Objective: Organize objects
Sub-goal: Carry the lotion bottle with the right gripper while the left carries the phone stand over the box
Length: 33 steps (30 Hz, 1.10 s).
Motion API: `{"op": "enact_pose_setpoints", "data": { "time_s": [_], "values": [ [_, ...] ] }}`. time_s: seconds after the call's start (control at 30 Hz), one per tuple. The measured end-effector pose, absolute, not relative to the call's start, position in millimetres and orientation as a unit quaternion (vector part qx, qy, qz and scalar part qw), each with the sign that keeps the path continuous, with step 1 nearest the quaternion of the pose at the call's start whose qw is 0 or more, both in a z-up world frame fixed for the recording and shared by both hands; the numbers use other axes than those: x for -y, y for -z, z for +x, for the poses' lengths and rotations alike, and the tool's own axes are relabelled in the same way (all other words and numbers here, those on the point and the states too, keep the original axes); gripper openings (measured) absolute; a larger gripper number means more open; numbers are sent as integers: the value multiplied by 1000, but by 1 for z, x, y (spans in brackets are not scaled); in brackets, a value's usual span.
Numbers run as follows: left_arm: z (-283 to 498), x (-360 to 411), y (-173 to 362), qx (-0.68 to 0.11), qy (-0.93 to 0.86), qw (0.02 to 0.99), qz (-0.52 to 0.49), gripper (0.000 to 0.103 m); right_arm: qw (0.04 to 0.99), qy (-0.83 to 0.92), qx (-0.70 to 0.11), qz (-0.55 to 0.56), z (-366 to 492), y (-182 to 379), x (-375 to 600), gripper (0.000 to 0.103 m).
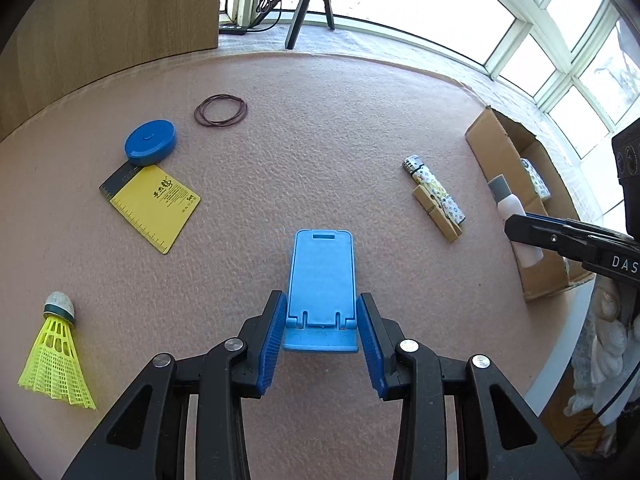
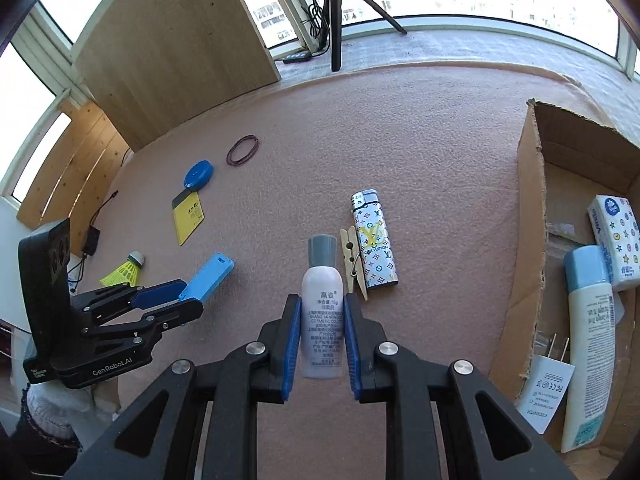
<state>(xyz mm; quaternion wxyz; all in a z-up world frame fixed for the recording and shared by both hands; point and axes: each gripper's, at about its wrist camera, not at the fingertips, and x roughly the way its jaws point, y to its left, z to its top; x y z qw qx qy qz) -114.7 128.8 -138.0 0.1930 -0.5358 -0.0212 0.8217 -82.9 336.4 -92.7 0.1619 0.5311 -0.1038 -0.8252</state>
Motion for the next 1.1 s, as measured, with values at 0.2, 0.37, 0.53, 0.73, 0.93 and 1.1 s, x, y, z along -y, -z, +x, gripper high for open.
{"op": "enact_pose_setpoints", "data": {
  "time_s": [0.2, 0.37, 0.53, 0.73, 0.93, 1.1],
  "values": [
    [-119, -151, 119, 24, -827, 217, -519, 39, 121, 845, 131, 504, -64, 68, -387, 19],
    [-120, -185, 99, 14, -828, 252, -500, 39, 83, 858, 142, 487, -51, 56, -428, 19],
    [-119, -230, 81, -2, -824, 296, -483, 39, 50, 864, 152, 477, -40, 53, -463, 19],
    [-111, -293, 66, -30, -812, 349, -466, 39, 18, 867, 162, 472, -29, 53, -495, 19],
    [-99, -349, 64, -54, -798, 386, -459, 39, 2, 864, 170, 474, -21, 58, -517, 19],
    [-91, -377, 68, -72, -791, 399, -458, 39, -2, 861, 177, 476, -18, 63, -525, 19]
  ]
}}
